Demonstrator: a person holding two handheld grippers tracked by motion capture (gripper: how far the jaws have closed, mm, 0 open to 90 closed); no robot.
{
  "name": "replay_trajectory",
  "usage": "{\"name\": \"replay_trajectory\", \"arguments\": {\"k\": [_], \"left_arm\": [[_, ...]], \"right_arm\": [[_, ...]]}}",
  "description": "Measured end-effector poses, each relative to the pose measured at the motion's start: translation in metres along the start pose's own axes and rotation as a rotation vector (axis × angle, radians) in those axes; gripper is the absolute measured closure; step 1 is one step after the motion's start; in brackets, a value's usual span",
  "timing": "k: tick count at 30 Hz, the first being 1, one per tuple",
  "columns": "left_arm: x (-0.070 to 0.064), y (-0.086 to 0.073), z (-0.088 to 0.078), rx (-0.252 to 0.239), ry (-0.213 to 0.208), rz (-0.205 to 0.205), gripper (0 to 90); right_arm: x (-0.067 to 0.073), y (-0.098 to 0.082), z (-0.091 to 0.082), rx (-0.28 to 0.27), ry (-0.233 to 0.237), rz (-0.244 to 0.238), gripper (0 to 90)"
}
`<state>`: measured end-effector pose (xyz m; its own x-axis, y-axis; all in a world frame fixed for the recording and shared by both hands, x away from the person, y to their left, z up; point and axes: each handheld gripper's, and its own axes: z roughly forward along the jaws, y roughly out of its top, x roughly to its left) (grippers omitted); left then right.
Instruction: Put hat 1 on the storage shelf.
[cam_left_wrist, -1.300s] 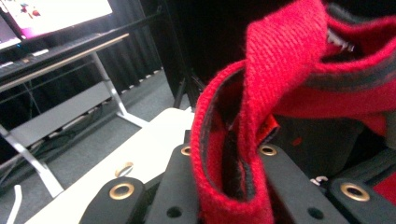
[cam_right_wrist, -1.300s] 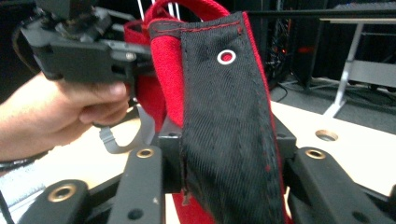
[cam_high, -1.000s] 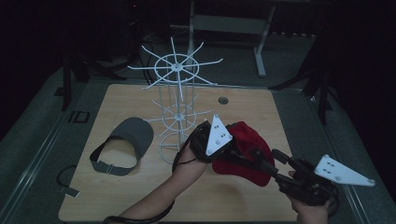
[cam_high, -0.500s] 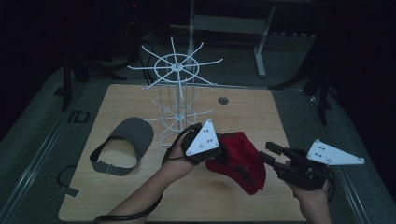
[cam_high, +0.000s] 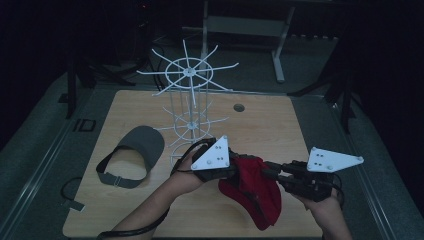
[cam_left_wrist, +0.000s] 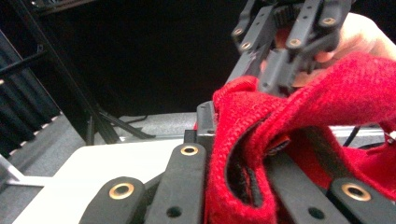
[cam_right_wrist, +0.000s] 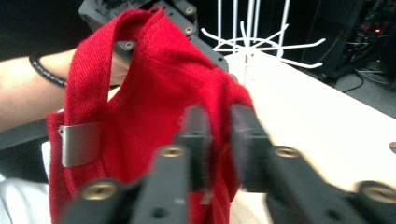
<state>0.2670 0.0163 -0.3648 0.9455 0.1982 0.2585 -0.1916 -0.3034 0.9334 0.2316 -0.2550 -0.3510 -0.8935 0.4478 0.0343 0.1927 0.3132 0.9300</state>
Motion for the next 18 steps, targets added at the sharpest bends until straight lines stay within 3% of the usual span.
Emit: {"name": "replay_trajectory", "arguments": {"k": [1, 11, 12, 16, 18], "left_arm": [[0.000, -0.001, 0.000, -0.002, 0.005, -0.002, 88.0], [-0.001, 0.000, 0.001, -0.028, 0.022, -0.002, 85.4], [-0.001, 0.001, 0.000, -0.021, 0.026, -0.005, 82.8], [0.002, 0.001, -0.002, -0.029, 0.079, -0.051, 55.8], [0.003, 0.000, -0.004, -0.025, 0.098, -0.063, 49.4]], "right_arm": [[0.001, 0.000, -0.001, -0.011, -0.013, 0.006, 87.4], [0.011, 0.001, -0.006, -0.046, -0.104, -0.001, 88.2], [0.010, 0.001, -0.007, -0.057, -0.109, 0.003, 88.2], [0.007, 0.003, -0.014, -0.100, -0.132, 0.023, 88.3], [0.006, 0.004, -0.018, -0.120, -0.134, 0.030, 88.3]]}}
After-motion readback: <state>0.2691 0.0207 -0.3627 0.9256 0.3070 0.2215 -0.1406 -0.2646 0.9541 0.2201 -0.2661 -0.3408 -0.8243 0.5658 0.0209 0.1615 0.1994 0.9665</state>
